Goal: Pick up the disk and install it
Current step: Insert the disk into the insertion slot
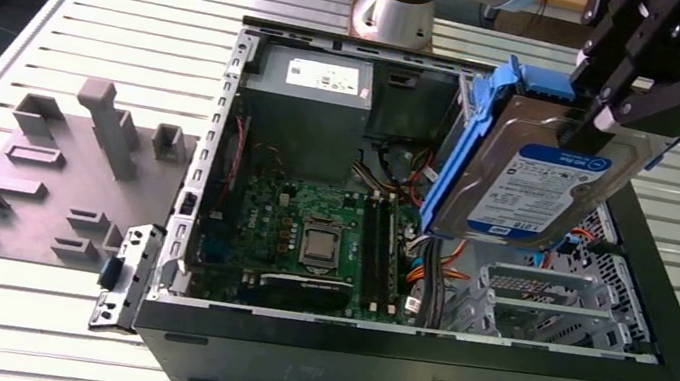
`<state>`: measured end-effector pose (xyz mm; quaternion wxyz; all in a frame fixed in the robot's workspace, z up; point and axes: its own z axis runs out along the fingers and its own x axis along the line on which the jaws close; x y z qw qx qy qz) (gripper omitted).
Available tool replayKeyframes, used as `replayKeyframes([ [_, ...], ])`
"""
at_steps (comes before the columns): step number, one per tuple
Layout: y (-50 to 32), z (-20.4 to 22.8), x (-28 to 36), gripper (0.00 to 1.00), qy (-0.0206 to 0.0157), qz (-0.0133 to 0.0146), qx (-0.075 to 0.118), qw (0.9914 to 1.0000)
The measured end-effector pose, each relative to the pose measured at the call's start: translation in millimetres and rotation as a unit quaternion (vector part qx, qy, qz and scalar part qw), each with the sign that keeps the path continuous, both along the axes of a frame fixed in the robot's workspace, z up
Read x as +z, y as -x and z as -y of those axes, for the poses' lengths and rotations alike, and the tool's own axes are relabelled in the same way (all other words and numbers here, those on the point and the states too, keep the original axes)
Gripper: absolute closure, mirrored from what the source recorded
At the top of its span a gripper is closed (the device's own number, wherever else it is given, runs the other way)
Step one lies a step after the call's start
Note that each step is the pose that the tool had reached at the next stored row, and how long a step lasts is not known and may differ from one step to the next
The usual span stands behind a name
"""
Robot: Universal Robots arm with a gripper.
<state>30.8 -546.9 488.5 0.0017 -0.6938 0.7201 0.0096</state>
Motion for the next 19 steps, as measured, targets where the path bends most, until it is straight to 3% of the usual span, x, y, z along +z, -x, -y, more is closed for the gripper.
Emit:
replayKeyframes([
  [19,-6.6,0.0,0.0,0.65,0.0,0.0,0.0,1.0],
])
